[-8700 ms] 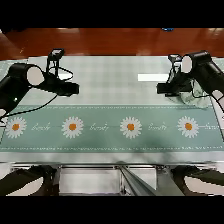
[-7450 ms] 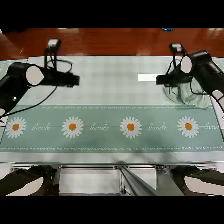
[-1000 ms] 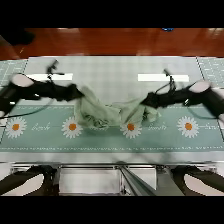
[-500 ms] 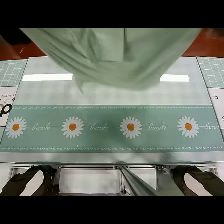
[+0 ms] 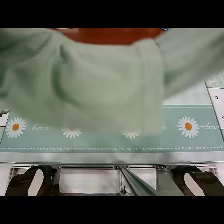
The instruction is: Fold the shirts.
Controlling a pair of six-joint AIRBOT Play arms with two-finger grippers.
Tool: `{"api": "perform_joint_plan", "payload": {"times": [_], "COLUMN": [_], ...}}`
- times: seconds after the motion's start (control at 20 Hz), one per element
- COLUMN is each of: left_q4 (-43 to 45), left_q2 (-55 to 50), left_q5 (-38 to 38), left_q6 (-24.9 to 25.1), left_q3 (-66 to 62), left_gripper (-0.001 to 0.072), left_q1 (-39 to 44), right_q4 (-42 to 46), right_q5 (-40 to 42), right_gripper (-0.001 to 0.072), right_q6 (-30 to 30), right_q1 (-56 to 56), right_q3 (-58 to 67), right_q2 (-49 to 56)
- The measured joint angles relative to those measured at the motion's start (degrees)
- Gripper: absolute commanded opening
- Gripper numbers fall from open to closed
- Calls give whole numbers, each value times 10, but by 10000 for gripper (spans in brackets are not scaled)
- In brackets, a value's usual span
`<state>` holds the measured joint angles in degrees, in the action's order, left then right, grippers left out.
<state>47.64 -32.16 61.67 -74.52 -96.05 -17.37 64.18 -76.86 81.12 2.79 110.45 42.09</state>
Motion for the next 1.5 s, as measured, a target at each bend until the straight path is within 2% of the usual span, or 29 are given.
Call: {"api": "perform_joint_plan", "payload": {"times": [0.2, 0.4, 0.5, 0.75, 1.0, 1.05, 1.1, 1.15, 1.25, 1.35, 1.5], "left_q4": [59, 29, 3, -43, -79, -89, -97, -106, -110, -89, -16], "left_q2": [27, 25, 10, -95, -278, -314, -346, -377, -421, -442, -448], "left_q5": [95, 133, 127, -13, -138, -150, -154, -155, -143, -109, -22], "left_q6": [-25, -31, -19, 30, 45, 47, 47, 48, 48, 30, -1], "left_q3": [35, 173, 266, 440, 435, 422, 409, 395, 368, 341, 319], "left_gripper": [14, 14, 14, 14, 16, 65, 309, 507, 508, 508, 508], "left_q1": [-2, -2, 0, 33, 70, 76, 80, 84, 82, 60, -8], "right_q4": [46, 52, 50, 6, -66, -83, -101, -115, -128, -104, -42], "right_q5": [-45, -42, -17, 68, 164, 172, 179, 184, 188, 177, 104], "right_gripper": [35, 35, 35, 35, 38, 153, 377, 412, 411, 411, 411], "right_q6": [29, 47, 51, 26, -8, -12, -14, -13, -5, 0, 4], "right_q1": [0, 0, 0, 0, 0, 0, 0, 0, 1, 10, 46], "right_q3": [-39, -156, -233, -355, -320, -298, -273, -249, -211, -183, -167], "right_q2": [-29, -37, -26, 96, 312, 355, 394, 433, 486, 510, 513]}}
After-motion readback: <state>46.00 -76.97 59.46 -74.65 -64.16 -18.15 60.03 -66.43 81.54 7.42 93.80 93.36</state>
